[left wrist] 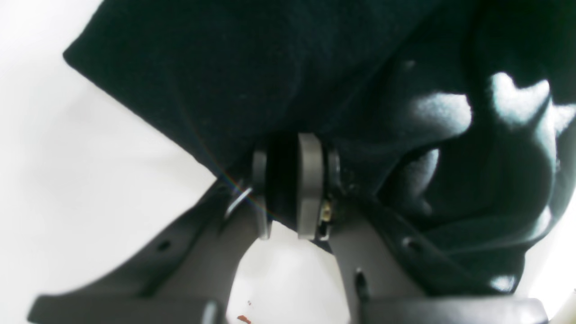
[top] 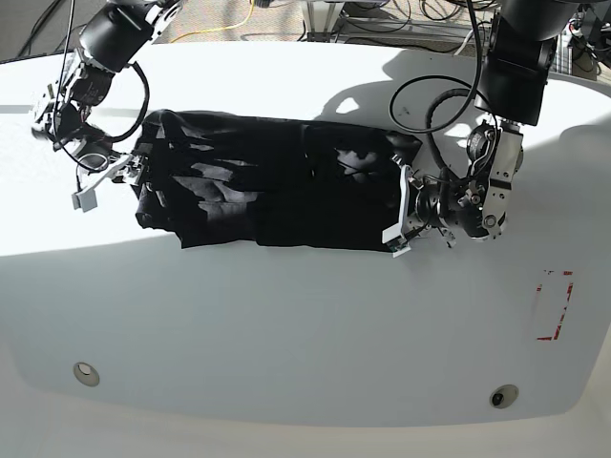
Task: Layout the t-shirt on the table in an organized manner, then fold the t-shirt properly
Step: 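Grasp both ends of the folded bundle with both grippers, then fold the bundle in half, carrying the left gripper's end toward the right gripper, then release the bundle with the left gripper and raise it away, then press the folded black bundle flat with the right gripper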
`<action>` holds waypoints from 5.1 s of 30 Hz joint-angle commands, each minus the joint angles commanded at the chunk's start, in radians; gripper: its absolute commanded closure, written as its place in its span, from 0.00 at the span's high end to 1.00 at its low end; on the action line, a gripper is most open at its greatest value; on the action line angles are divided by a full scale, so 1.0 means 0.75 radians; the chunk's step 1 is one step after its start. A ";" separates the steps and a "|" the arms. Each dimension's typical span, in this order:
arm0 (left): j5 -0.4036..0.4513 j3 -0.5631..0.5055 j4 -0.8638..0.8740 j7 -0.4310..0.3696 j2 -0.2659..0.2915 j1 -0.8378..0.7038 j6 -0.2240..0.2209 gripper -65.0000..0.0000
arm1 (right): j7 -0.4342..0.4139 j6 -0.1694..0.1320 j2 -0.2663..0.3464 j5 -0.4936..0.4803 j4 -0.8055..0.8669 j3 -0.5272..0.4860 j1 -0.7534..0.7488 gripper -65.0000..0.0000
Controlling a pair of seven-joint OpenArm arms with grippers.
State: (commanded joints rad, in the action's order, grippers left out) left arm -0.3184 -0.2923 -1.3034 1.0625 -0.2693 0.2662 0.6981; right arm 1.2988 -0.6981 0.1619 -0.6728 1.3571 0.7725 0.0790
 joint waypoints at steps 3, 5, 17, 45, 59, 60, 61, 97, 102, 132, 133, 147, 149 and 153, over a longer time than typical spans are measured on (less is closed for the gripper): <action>0.000 0.000 0.000 0.000 0.000 0.000 0.000 0.12 | 0.004 0.000 -0.025 0.000 0.004 -0.008 0.000 1.00; 0.000 0.000 0.000 0.000 0.000 0.000 0.000 0.12 | 0.010 0.000 -0.047 0.000 0.006 -0.008 0.000 1.00; -0.002 0.002 0.000 0.000 0.004 -0.031 0.000 0.12 | 0.006 0.000 -0.094 0.002 0.006 -0.008 0.000 0.64; 0.004 0.000 0.008 0.000 0.309 -0.059 0.000 0.12 | 0.130 0.000 -0.020 0.000 0.855 -0.209 -0.076 0.00; 0.002 0.000 0.008 0.000 0.405 -0.055 0.000 0.12 | 0.130 0.000 -0.045 -0.076 0.894 -0.415 -0.094 0.00; 0.002 0.000 0.010 0.000 0.411 -0.055 0.000 0.12 | 0.130 0.000 -0.047 -0.076 0.894 -0.432 -0.094 0.00; 0.002 0.000 0.010 0.000 0.411 -0.055 0.000 0.12 | 0.130 0.000 -0.047 -0.076 0.892 -0.440 -0.094 0.00; -0.006 0.006 -0.004 -0.074 0.413 -0.053 0.000 0.12 | 0.130 0.000 -0.178 -0.078 0.890 -0.698 -0.155 1.00; -0.006 0.090 -0.131 -0.045 0.409 -0.059 0.000 0.12 | 0.130 0.000 -0.172 -0.080 0.892 -0.698 -0.153 1.00; -0.004 0.947 -0.585 0.074 0.135 -0.012 0.000 0.13 | 0.000 0.000 -0.082 0.117 0.888 -0.741 -0.049 1.00; -0.004 0.947 -0.587 0.072 0.121 -0.027 0.000 0.13 | -0.025 0.000 -0.082 0.153 0.888 -0.765 -0.043 1.00; -0.006 0.951 -0.589 0.070 0.094 -0.178 0.000 0.13 | -0.344 0.000 -0.037 0.741 0.888 -1.363 -0.051 1.00; -0.006 0.951 -0.587 0.070 0.094 -0.186 0.000 0.13 | -0.370 0.000 -0.043 0.822 0.872 -1.391 -0.070 1.00; -0.006 0.951 -0.587 0.070 0.094 -0.207 0.000 0.13 | -0.507 0.000 -0.043 0.962 0.831 -1.408 -0.106 0.98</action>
State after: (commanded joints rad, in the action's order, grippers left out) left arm -0.3230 0.4212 -1.7438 1.1147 -0.1987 0.1112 0.6981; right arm 0.9183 -0.6981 0.1297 0.0483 1.9801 -0.2831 -0.0008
